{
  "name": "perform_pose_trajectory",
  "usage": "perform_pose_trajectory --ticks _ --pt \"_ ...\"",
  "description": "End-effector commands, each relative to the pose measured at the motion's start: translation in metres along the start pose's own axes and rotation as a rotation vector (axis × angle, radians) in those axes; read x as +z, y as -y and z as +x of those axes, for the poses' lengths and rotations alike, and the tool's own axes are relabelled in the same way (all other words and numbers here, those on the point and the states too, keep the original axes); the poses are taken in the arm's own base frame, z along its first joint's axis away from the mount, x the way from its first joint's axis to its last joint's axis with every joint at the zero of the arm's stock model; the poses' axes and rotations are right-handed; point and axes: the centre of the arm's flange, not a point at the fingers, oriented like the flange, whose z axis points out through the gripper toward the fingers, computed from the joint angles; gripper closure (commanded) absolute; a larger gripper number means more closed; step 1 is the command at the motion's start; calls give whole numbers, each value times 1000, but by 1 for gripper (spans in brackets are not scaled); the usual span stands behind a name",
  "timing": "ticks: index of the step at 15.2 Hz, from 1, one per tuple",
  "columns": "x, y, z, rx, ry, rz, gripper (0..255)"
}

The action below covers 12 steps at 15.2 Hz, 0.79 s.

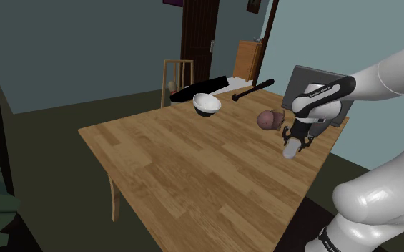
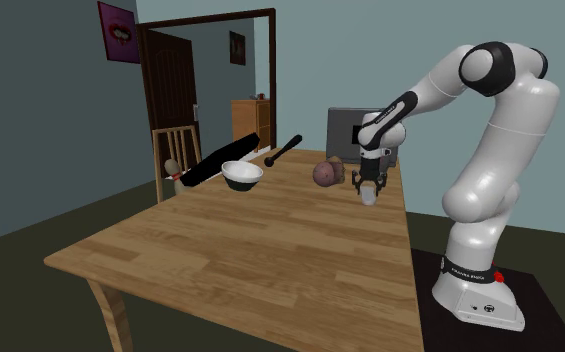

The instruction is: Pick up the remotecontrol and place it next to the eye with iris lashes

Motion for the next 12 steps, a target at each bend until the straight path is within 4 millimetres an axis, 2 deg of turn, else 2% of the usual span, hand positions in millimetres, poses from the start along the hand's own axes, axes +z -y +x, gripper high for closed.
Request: perform_pose_trajectory --ticks 1,6,7,12 --pt "1 0 0 0 -1 1 255" --pt "1 0 0 0 -1 1 255" --pt "1 0 0 0 -1 1 0" --pt "1 0 0 0 -1 1 0"
